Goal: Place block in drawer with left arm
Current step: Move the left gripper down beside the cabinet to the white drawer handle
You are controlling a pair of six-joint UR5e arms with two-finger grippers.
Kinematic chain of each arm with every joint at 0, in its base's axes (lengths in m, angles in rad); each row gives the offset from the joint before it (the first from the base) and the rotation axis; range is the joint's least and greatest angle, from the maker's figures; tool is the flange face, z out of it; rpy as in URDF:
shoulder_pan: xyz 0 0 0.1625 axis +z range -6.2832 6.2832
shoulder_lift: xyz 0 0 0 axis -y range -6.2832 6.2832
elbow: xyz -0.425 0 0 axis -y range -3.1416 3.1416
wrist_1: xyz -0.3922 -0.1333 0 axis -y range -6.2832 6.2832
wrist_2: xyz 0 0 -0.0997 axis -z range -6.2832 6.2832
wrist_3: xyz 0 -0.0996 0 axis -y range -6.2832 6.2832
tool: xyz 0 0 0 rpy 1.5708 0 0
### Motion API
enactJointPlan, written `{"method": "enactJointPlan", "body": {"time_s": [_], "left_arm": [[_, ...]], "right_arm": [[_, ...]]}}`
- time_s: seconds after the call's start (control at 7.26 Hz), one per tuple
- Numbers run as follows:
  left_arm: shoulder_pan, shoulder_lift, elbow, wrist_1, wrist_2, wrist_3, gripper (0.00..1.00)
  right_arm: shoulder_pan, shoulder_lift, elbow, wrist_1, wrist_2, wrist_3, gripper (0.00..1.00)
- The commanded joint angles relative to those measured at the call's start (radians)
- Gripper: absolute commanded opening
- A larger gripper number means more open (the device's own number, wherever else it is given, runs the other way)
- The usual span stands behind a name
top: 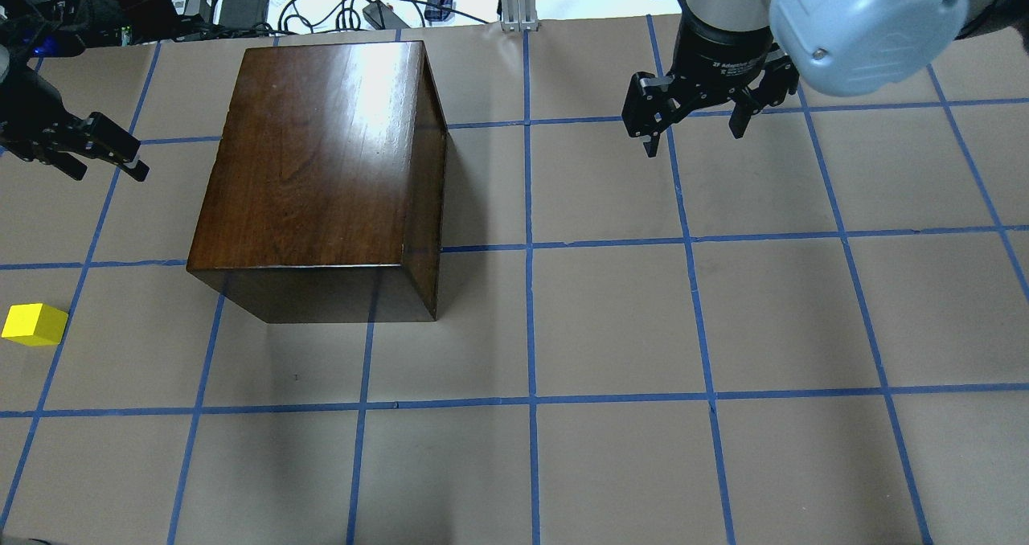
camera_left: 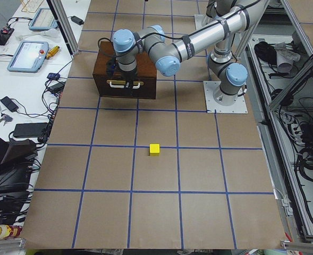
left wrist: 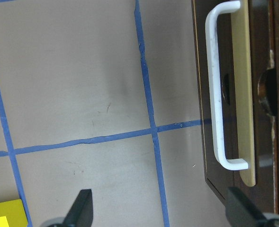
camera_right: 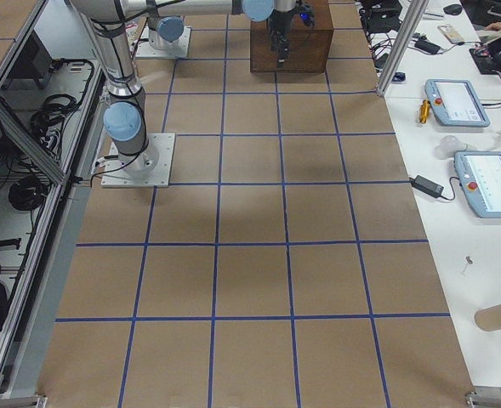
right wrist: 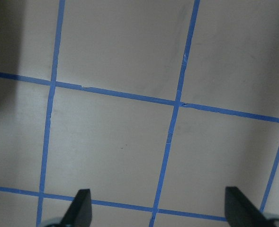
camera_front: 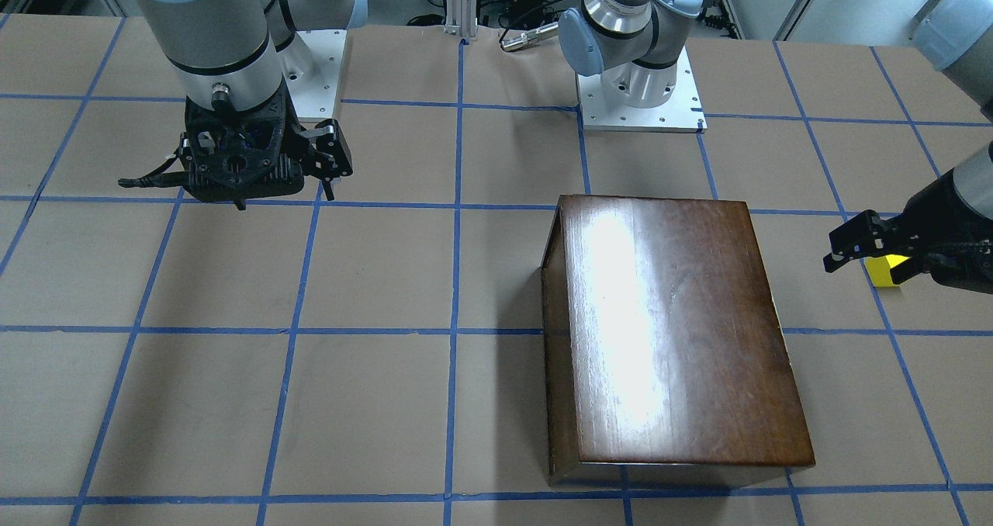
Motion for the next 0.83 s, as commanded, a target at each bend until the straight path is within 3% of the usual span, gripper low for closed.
{"method": "enactJointPlan", "body": {"time_s": [0.0,0.69], "left_arm": [[0.002,-0.047,-0.041,0.034,-0.142,0.005,1.00],[0.002,-0.133,-0.066,0.086,-0.226,0.004,1.00]], "right_arm": [[0.000,0.000,0.000,0.000,0.000,0.001,1.00],[0.000,0.000,0.000,0.000,0.000,0.000,1.00]]}}
